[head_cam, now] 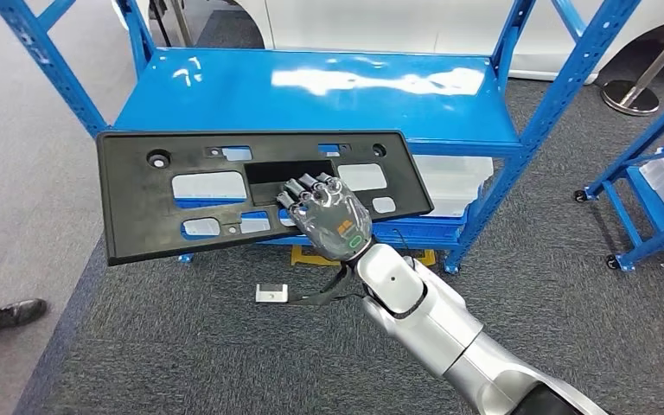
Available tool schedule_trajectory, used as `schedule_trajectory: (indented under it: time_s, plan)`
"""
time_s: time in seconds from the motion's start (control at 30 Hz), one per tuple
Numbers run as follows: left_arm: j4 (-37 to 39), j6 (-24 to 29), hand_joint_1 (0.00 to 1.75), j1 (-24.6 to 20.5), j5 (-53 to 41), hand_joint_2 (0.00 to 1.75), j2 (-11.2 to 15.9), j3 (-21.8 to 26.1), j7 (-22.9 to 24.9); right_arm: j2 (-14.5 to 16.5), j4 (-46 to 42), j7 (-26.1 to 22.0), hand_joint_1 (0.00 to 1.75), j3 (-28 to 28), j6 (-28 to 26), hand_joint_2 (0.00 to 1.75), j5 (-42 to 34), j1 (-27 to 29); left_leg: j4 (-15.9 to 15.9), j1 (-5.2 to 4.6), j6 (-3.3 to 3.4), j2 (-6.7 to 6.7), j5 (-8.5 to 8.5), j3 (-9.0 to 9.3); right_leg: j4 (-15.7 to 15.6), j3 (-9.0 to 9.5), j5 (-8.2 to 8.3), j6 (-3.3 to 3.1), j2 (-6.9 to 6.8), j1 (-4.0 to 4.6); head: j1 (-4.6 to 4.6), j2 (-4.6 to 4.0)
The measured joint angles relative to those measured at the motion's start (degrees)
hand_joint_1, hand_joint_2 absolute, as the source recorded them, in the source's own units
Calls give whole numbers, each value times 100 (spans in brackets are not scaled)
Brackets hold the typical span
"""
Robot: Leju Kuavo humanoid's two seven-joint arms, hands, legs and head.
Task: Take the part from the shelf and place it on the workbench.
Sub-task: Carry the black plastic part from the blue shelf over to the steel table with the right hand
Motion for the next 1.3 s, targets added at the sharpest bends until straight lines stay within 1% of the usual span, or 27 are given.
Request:
schedule_trajectory:
  time_s: [0.07, 0.13, 0.17, 0.2, 0.23, 0.27, 0.33, 0.4, 0.43, 0.47, 0.53, 0.6, 0.67, 0.7, 0.73, 0.8, 0.87, 0.9, 0.97, 1.0, 1.07, 1.1, 1.17, 1.2, 1.23, 1.27, 1.3]
  plan:
    - [0, -1, 0, 4, -10, 175, 15, 35, -1, 65, 77, 14, 175, 26, -1, 175, -4, -37, -30, 23, 93, -100, 64, -29, 516, -206, -348, 39, 208, -23, 1, -1]
    - [0, 15, 0, 9, -79, 175, 26, 60, -4, 86, 144, 17, 175, 44, 5, 175, -21, -49, -17, 11, 132, -221, 94, -78, 1292, -531, -712, 56, 324, -27, 1, 0]
    - [0, 35, 0, 14, -147, 175, 27, 65, -4, 87, 172, 16, 175, 55, 16, 175, -36, -47, -1, 4, 137, -289, 101, -97, 1527, -626, -768, 56, 340, -26, 1, 1]
    - [0, 63, 0, 21, -228, 175, 30, 61, -1, 88, 192, 15, 175, 66, 32, 175, -55, -47, 20, -2, 137, -357, 103, -111, 1544, -617, -709, 46, 352, -25, 1, 1]
    - [0, 91, 0, 27, -302, 175, 33, 53, 6, 90, 205, 14, 175, 76, 51, 175, -74, -52, 43, -7, 132, -427, 100, -120, 1337, -501, -549, 24, 376, -23, 1, 1]
    - [0, 121, 0, 29, -362, 175, 36, 43, 16, 92, 211, 12, 175, 87, 68, 175, -90, -62, 66, -12, 126, -496, 95, -124, 962, -308, -333, -15, 448, -19, 1, 1]
    - [1, 170, 0, 22, -422, 175, 38, 16, 38, 94, 215, 10, 175, 102, 91, 175, -115, -87, 108, -19, 96, -617, 86, -159, 293, 32, -59, -102, 667, -17, -1, 1]
    - [2, 201, 0, 21, -450, 175, 46, -9, 60, 95, 215, 9, 175, 108, 100, 175, -127, -106, 124, 8, 34, -720, 101, -221, 61, 129, -45, -148, 748, -2, 2, 0]
    - [2, 207, 0, 26, -460, 175, 55, -19, 67, 97, 215, 8, 175, 109, 102, 175, -129, -116, 119, 22, -4, -773, 117, -247, 12, 135, -47, -153, 693, 6, 5, 0]
    - [3, 208, 0, 38, -466, 175, 68, -25, 69, 105, 215, 9, 175, 110, 104, 175, -129, -126, 125, 28, -39, -766, 111, -272, -36, 150, -45, -161, 627, -6, 7, 0]
    - [4, 211, 0, 51, -467, 175, 96, -29, 51, 122, 212, 11, 175, 112, 105, 175, -133, -148, 324, 14, -95, -584, -34, -382, -138, 189, -21, -182, 503, -45, 0, 1]
    - [4, 238, 0, 40, -439, 175, 112, -30, 0, 129, 212, 14, 175, 112, 109, 175, -140, -156, 938, 23, -149, -338, -361, -671, -171, 203, -10, -200, 373, -55, -7, 0]
    - [4, 288, 0, 31, -380, 175, 115, -29, -43, 129, 214, 16, 175, 117, 120, 175, -143, -151, 1569, 58, -207, -250, -580, -974, -149, 192, -20, -203, 227, -48, -6, -1]
    - [4, 317, 0, 35, -343, 175, 115, -28, -49, 131, 215, 17, 175, 124, 137, 175, -146, -152, 1644, 78, -234, -228, -547, -1008, -129, 184, -29, -198, 156, -49, -5, 0]
    - [4, 343, 0, 40, -310, 175, 117, -22, -46, 139, 214, 20, 175, 133, 162, 175, -152, -157, 1485, 96, -256, -196, -410, -923, -103, 177, -43, -184, 92, -55, -5, -1]
    - [4, 383, 0, 39, -253, 175, 120, -8, -35, 169, 202, 26, 175, 148, 212, 175, -166, -173, 759, 105, -282, -6, -73, -538, -35, 169, -86, -135, -24, -61, -8, -1]
    - [4, 396, 0, 22, -222, 175, 122, 5, -29, 196, 178, 28, 175, 159, 233, 175, -176, -199, 273, 75, -234, 137, 69, -300, 20, 162, -116, -73, -119, -36, -7, -1]
    - [4, 403, 0, 17, -206, 175, 122, 14, -24, 208, 168, 28, 175, 166, 244, 175, -180, -213, 226, 54, -192, 134, 58, -293, 25, 162, -115, -45, -165, -18, -6, 0]
    - [4, 429, 0, 26, -169, 175, 123, 60, -1, 230, 157, 29, 175, 183, 281, 175, -184, -235, 217, 55, -98, 4, 109, -325, 18, 167, -112, 15, -230, -18, -5, 1]
    - [4, 445, 0, 35, -150, 175, 123, 85, 15, 239, 152, 30, 175, 190, 298, 175, -187, -241, 202, 62, -54, -51, 135, -335, 51, 156, -154, 45, -167, -33, -4, 1]
    - [4, 475, 0, 39, -119, 175, 123, 120, 43, 243, 142, 32, 175, 199, 312, 175, -192, -253, 173, 81, 31, -150, 189, -358, 407, 11, -434, 83, 103, -63, -4, 1]
    - [4, 489, 0, 36, -104, 175, 122, 131, 58, 240, 140, 33, 175, 203, 314, 175, -196, -253, 172, 74, 57, -206, 205, -378, 743, -128, -638, 83, 237, -65, -3, 1]
    - [4, 517, 0, 32, -84, 175, 123, 162, 96, 232, 144, 38, 175, 211, 324, 175, -204, -243, 180, 53, 88, -340, 230, -419, 1446, -434, -947, 67, 337, -50, -3, 1]
    - [4, 533, 0, 35, -79, 175, 123, 181, 119, 230, 147, 40, 175, 218, 330, 175, -209, -236, 187, 41, 94, -417, 238, -433, 1594, -494, -959, 49, 350, -40, -3, 1]
    - [4, 549, 0, 40, -78, 175, 124, 202, 138, 231, 149, 43, 175, 227, 336, 175, -213, -232, 194, 30, 94, -498, 244, -443, 1527, -448, -860, 22, 363, -30, -3, 1]
    - [4, 564, 0, 43, -79, 175, 125, 220, 155, 234, 150, 47, 175, 236, 339, 175, -218, -232, 202, 20, 90, -578, 249, -445, 1252, -299, -678, -16, 401, -19, -3, 1]
    - [5, 575, 0, 46, -78, 175, 121, 232, 167, 238, 150, 50, 175, 246, 343, 175, -225, -237, 209, 18, 83, -654, 254, -449, 859, -99, -482, -69, 521, -10, -3, 1]
